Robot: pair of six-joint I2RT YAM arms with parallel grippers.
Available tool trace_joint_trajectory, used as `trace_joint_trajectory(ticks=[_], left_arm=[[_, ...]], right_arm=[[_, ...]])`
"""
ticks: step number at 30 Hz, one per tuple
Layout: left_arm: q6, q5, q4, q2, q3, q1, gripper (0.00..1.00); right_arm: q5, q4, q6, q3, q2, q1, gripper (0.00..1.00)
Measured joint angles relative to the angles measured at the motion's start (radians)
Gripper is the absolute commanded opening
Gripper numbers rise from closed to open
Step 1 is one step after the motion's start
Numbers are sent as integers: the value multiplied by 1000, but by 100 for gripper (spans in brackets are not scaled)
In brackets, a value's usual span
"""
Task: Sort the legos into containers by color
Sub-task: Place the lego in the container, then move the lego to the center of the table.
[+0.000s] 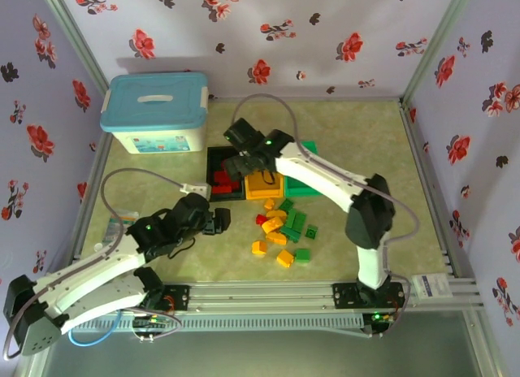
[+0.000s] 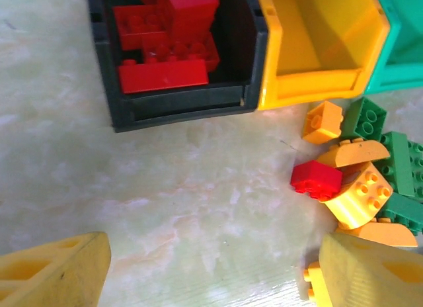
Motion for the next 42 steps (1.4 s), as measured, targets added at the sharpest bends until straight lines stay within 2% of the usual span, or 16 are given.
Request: trace_joint_trajectory(ticks=[5, 9, 15, 26, 42], left_arm=[[8, 86, 127, 128, 6, -18, 68], [11, 120, 175, 272, 63, -39, 64], [3, 143, 230, 463, 141, -54, 55], [-31, 165, 269, 658, 201, -55, 49], [-50, 170, 272, 700, 219, -50, 45]], right_arm=[[10, 132, 66, -273, -230, -70, 99], [32, 200, 119, -452, -354, -109, 99], [47, 245, 165, -612, -488, -133, 99], [59, 270, 192, -723, -617, -164, 99], [61, 268, 195, -743, -668, -190, 99]])
